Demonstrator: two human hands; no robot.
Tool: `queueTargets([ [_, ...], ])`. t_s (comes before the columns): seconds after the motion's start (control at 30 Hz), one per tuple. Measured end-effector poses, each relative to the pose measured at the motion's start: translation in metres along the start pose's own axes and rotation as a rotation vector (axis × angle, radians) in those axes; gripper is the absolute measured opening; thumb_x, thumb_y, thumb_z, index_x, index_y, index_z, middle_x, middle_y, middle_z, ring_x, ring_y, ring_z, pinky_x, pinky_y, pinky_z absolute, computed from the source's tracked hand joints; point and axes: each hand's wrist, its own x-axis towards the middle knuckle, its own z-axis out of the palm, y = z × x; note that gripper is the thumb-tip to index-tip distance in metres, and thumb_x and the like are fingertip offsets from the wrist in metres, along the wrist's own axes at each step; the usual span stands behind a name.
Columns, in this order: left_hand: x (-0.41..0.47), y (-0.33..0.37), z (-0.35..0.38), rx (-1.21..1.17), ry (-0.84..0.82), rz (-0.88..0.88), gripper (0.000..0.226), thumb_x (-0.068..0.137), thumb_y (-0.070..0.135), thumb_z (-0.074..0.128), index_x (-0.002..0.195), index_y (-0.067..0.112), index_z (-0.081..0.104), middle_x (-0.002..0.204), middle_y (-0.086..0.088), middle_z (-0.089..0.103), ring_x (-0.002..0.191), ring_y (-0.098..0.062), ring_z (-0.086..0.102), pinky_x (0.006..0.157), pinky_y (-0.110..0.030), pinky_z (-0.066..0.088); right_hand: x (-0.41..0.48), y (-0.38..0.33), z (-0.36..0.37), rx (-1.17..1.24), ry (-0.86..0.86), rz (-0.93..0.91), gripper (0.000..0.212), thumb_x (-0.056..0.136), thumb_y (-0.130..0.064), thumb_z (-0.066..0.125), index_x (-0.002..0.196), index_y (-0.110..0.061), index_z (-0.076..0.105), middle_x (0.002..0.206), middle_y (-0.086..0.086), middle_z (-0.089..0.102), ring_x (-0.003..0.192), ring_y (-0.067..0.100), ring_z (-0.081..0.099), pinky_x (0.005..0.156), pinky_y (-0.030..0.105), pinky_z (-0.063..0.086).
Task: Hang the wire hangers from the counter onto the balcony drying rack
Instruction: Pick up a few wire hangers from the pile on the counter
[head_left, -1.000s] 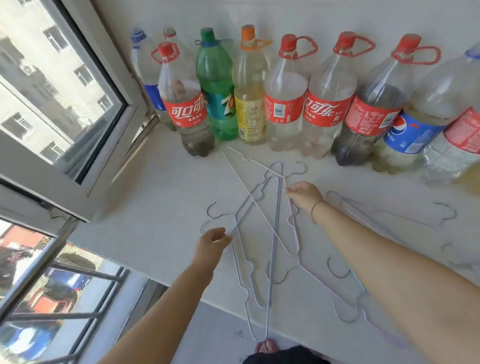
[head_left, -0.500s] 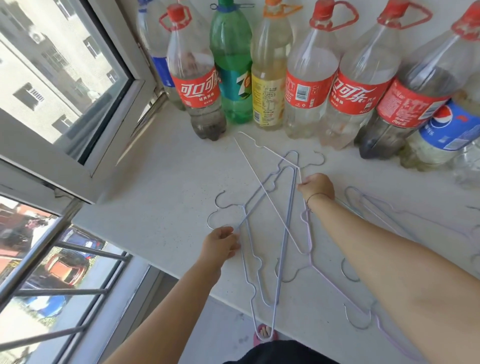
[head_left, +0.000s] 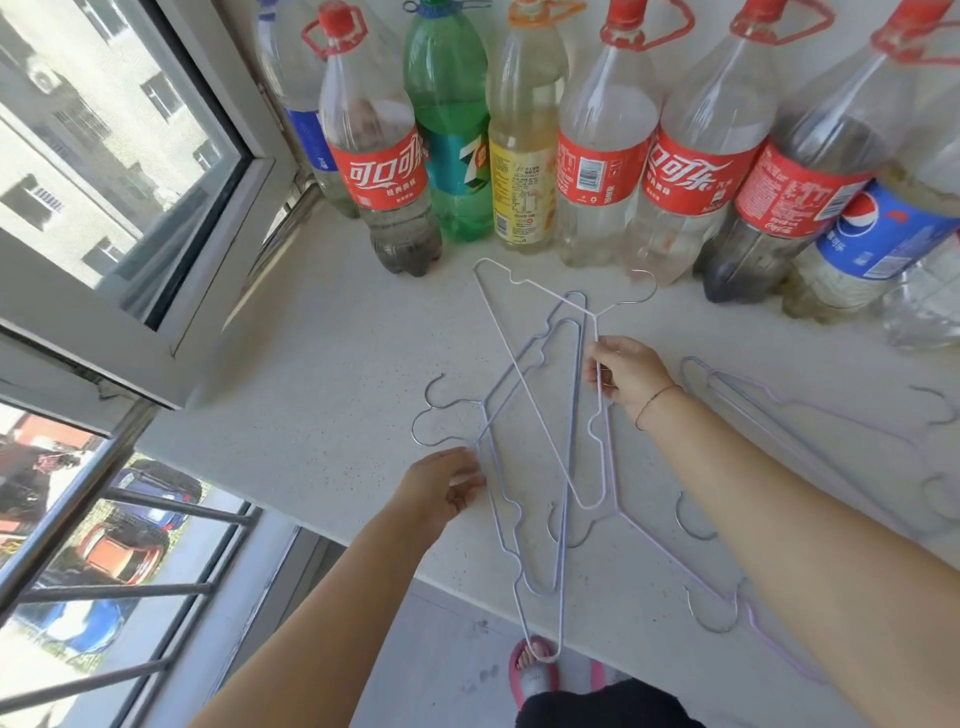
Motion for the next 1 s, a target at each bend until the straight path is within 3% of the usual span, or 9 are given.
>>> queueTargets([
  [0.17, -0.006, -0.002, 0.01, 0.001, -0.085, -0.04, 0.01, 0.089, 0.01, 0.057, 0.091, 0.007, 0.066, 0.079, -0.007, 0.068, 0.065, -0.014, 0.056, 0.052, -0.018, 0.043, -0.028, -0.001, -0.005, 0.258, -0.106, 0.035, 0.016, 0.094, -0.019, 0.045, 0.088, -0.016, 0.059, 0.056, 0.001, 0.054, 0.044, 0.008, 0.051, 0.05, 0.02, 0.043],
  [0.33, -0.018, -0.001, 0.021, 0.043, -0.18, 0.023, 0.017, 0.091, 0.016, 0.056, 0.102, 0.013, 0.069, 0.084, 0.0, 0.067, 0.075, -0.012, 0.06, 0.066, -0.021, 0.043, -0.05, -0.002, -0.018, 0.394, -0.175, -0.02, 0.027, 0.099, -0.018, 0.035, 0.092, -0.013, 0.061, 0.048, -0.005, 0.051, 0.042, 0.007, 0.045, 0.047, 0.019, 0.039],
  [0.6, -0.055, 0.007, 0.046, 0.068, -0.265, 0.114, 0.026, 0.09, 0.009, 0.057, 0.114, 0.014, 0.065, 0.087, 0.002, 0.065, 0.079, -0.011, 0.062, 0.069, -0.02, 0.044, -0.085, -0.009, -0.033, 0.318, -0.274, -0.044, 0.025, 0.099, -0.02, 0.037, 0.096, -0.013, 0.061, 0.052, -0.005, 0.047, 0.043, 0.005, 0.04, 0.044, 0.017, 0.035],
  [0.73, -0.08, 0.008, 0.057, 0.097, -0.235, 0.176, 0.027, 0.089, 0.006, 0.058, 0.113, 0.015, 0.064, 0.082, 0.005, 0.064, 0.074, -0.007, 0.06, 0.066, -0.018, 0.042, -0.1, -0.015, -0.045, 0.3, -0.339, -0.063, 0.024, 0.099, -0.019, 0.036, 0.1, -0.012, 0.059, 0.049, -0.006, 0.045, 0.041, 0.005, 0.036, 0.04, 0.016, 0.031],
  [1.0, -0.144, -0.027, 0.068, -0.069, -0.162, 0.272, 0.028, 0.088, 0.002, 0.057, 0.11, 0.017, 0.065, 0.074, 0.006, 0.066, 0.065, -0.008, 0.058, 0.057, -0.018, 0.039, -0.145, -0.025, -0.076, 0.319, -0.506, -0.082, 0.024, 0.098, -0.014, 0.037, 0.099, -0.011, 0.061, 0.049, -0.006, 0.045, 0.039, 0.005, 0.036, 0.038, 0.016, 0.028],
])
